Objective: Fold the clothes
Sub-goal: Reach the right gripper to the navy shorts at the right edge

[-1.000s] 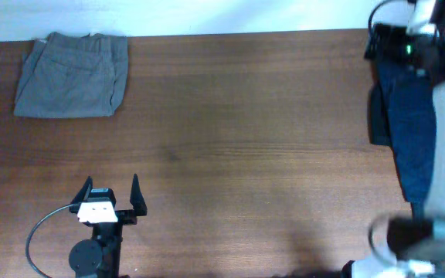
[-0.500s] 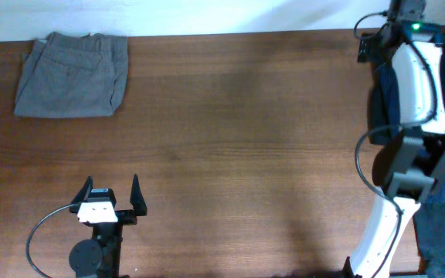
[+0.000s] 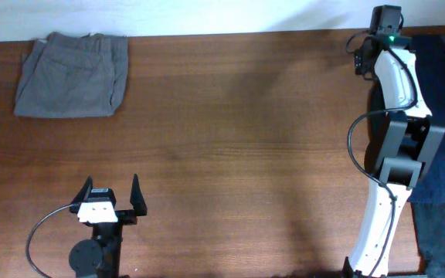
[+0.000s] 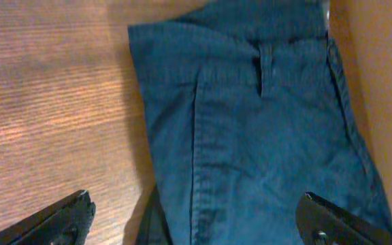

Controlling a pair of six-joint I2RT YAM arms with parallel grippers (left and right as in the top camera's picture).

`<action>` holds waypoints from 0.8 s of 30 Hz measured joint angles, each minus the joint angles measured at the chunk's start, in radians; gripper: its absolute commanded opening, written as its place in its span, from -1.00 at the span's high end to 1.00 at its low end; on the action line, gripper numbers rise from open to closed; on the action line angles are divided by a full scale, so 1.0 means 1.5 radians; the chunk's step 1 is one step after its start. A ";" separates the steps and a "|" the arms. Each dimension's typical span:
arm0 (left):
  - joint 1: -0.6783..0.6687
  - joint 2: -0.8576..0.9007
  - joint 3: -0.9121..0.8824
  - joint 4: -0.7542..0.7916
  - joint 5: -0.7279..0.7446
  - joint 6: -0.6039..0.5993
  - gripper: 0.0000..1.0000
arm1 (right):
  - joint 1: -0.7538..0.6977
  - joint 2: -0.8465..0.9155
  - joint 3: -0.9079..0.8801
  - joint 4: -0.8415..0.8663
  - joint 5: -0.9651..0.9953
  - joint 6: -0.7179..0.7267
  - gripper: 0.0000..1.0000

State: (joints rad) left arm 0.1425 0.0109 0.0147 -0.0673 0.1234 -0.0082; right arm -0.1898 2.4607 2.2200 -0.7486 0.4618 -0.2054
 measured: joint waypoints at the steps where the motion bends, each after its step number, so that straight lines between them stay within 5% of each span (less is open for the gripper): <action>1: 0.000 0.000 0.000 0.000 0.000 0.000 -0.98 | 0.001 0.003 0.000 0.009 -0.001 -0.009 -0.98; 24: 0.000 0.000 0.000 0.000 0.000 0.000 -0.98 | 0.006 0.096 0.002 0.123 0.071 -0.132 -0.97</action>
State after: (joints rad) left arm 0.1425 0.0109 0.0147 -0.0673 0.1234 -0.0082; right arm -0.1814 2.6045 2.2223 -0.5636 0.5686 -0.4038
